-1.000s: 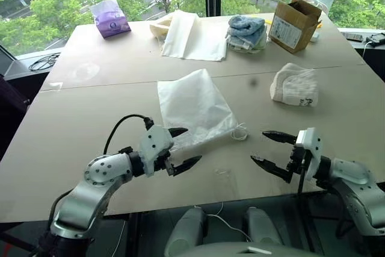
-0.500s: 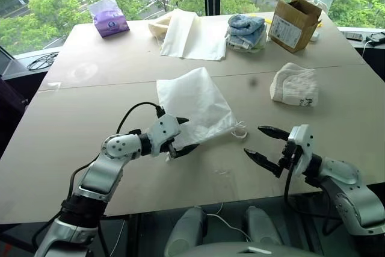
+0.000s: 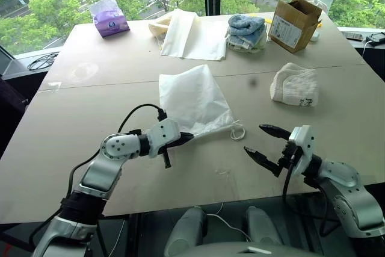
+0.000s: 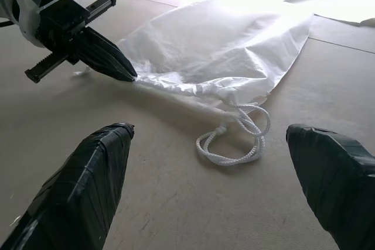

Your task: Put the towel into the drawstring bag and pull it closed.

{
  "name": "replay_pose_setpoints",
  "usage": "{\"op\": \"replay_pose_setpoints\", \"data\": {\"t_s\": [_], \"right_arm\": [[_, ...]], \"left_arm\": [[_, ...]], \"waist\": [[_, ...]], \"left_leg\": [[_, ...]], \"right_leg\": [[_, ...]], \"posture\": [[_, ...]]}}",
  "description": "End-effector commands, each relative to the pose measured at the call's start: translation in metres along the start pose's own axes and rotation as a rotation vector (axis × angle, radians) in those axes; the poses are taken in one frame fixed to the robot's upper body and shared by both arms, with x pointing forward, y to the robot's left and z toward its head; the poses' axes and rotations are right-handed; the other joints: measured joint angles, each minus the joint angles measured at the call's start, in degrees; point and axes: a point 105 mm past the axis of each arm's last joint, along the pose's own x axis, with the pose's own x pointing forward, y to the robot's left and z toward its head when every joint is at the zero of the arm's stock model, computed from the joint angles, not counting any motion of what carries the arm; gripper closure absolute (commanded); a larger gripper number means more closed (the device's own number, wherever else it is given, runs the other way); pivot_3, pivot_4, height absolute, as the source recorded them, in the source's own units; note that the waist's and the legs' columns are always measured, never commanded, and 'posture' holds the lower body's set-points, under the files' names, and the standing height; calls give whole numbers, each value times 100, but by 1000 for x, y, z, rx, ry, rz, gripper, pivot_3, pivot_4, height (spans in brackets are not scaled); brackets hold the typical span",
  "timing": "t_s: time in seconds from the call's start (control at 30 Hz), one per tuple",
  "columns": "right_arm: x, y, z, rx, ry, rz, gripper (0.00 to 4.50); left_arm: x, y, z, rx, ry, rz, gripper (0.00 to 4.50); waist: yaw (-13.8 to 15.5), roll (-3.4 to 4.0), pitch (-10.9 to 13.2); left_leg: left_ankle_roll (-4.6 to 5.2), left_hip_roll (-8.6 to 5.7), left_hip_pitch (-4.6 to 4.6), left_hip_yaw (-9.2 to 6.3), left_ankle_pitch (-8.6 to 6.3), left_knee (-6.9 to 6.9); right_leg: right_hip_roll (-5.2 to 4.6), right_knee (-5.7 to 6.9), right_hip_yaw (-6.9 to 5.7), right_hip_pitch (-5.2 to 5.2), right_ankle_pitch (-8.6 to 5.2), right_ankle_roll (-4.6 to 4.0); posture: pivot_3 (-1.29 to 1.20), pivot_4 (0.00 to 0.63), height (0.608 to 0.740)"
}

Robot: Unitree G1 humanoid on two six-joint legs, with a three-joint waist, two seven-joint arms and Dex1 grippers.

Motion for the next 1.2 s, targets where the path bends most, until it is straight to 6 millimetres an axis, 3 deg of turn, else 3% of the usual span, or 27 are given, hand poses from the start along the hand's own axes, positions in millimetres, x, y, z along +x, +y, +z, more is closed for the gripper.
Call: {"op": "replay_pose_setpoints", "data": {"t_s": [0.03, 0.17, 0.23, 0.6, 0.7, 0.83, 1.03, 1.2], "right_arm": [[0, -1, 10, -31, -38, -5, 0], [-1, -1, 8, -32, -34, -10, 0], [-1, -1, 8, -34, -35, -15, 0], [0, -10, 11, -48, -47, -78, 0], [0, -28, 17, -79, -62, -168, 0], [-6, -76, 29, -175, -60, -422, 0], [-22, -123, 29, -251, 114, -553, 0], [-36, -170, 46, -60, 29, -794, 0]], "left_arm": [[-3, 6, 7, 12, -30, 23, 4490], [-1, 7, 11, -2, -66, 34, 4490], [-1, 11, 24, -24, -144, 59, 4490], [-16, 52, 51, 21, -281, 288, 4490], [-17, 63, 62, 24, -327, 351, 4490], [-21, 77, 76, 14, -390, 432, 4490], [-20, 86, 83, 16, -415, 476, 4490], [-21, 90, 89, 6, -440, 507, 4490]], "waist": [[0, 0, 0], [0, 0, 0], [2, 0, 0], [3, -1, 0], [1, -1, 0], [-4, -2, 1], [-2, -3, 1], [-28, -4, 3]], "left_leg": [[0, 0, 0, 0, 0, 0], [0, 0, 0, 0, 0, 1], [0, 0, 0, 0, 0, 1], [-1, 0, -1, -1, 0, 9], [-1, -1, -1, 0, 1, 14], [-1, -2, -3, 2, 1, 27], [-1, -4, -3, 1, 1, 31], [-1, -3, -6, 6, 1, 38]], "right_leg": [[0, 0, 0, 0, 0, 0], [0, 0, 0, 0, 0, 0], [0, 0, 0, 0, 0, 0], [0, 4, -1, 1, 0, 0], [1, 7, -1, 1, 0, 0], [3, 14, 1, 1, 1, 1], [3, 27, 0, -1, 1, 1], [3, 34, 5, -3, 1, 1]], "posture": [[0, 150, 740], [0, 150, 740], [0, 150, 740], [0, 150, 740], [0, 150, 740], [0, 150, 740], [0, 150, 740], [0, 150, 740]]}}
